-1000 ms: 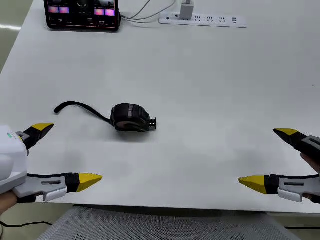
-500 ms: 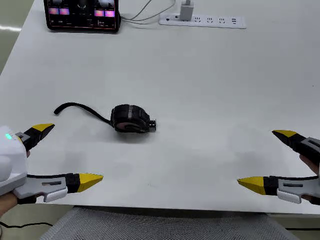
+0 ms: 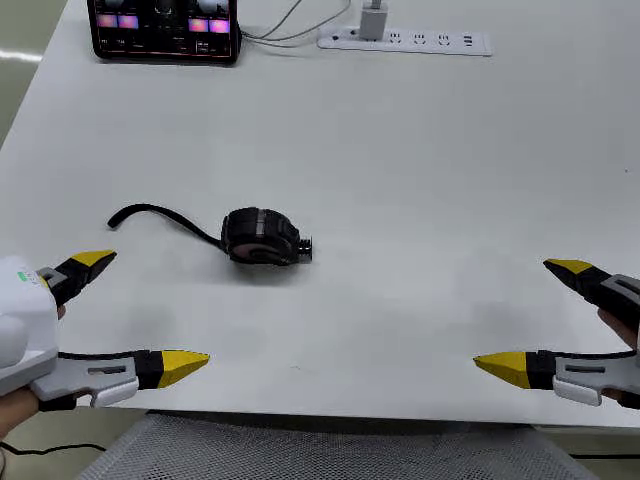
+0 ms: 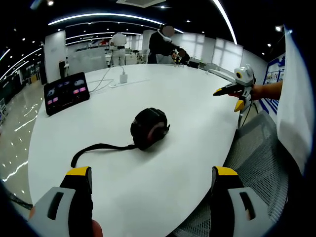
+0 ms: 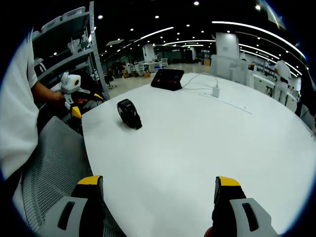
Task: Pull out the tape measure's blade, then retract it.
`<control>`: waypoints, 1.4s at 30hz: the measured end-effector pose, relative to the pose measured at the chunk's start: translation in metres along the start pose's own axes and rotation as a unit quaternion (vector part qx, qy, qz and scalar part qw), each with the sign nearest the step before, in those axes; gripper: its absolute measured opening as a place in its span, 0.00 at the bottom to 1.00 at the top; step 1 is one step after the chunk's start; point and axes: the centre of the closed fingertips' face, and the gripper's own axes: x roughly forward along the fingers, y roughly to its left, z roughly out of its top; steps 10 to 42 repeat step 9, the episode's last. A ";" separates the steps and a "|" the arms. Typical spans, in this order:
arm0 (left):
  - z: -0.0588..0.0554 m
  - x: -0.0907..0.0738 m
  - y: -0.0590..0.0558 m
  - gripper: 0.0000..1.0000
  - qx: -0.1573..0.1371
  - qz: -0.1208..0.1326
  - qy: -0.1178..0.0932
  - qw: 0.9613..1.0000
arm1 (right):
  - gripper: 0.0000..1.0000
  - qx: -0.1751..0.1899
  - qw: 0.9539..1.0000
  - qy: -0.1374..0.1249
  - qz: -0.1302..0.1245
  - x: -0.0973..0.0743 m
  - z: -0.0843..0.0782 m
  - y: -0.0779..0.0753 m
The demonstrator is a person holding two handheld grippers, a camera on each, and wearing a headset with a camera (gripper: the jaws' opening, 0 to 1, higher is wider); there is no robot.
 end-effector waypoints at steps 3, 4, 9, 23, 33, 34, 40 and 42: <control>0.000 0.000 0.000 0.99 0.004 0.001 0.001 1.000 | 0.92 0.000 1.000 0.000 0.000 0.000 0.000 0.000; 0.000 0.000 0.000 0.99 0.003 -0.001 0.001 1.000 | 0.92 0.000 1.000 0.000 0.000 0.000 0.000 0.000; 0.002 0.000 0.000 0.99 0.000 0.000 -0.001 1.000 | 0.92 0.000 1.000 0.001 0.001 0.000 0.000 0.001; 0.002 0.000 0.000 0.99 0.000 0.000 -0.001 1.000 | 0.92 0.000 1.000 0.001 0.001 0.000 0.000 0.001; 0.002 0.000 0.000 0.99 0.000 0.000 -0.001 1.000 | 0.92 0.000 1.000 0.001 0.001 0.000 0.000 0.001; 0.002 0.000 0.000 0.99 0.000 0.000 -0.001 1.000 | 0.92 0.000 1.000 0.001 0.001 0.000 0.000 0.001; 0.002 0.000 0.000 0.99 0.000 0.000 -0.001 1.000 | 0.92 0.000 1.000 0.001 0.001 0.000 0.000 0.001; 0.002 0.000 0.000 0.99 0.000 0.000 -0.001 1.000 | 0.92 0.000 1.000 0.001 0.001 0.000 0.000 0.001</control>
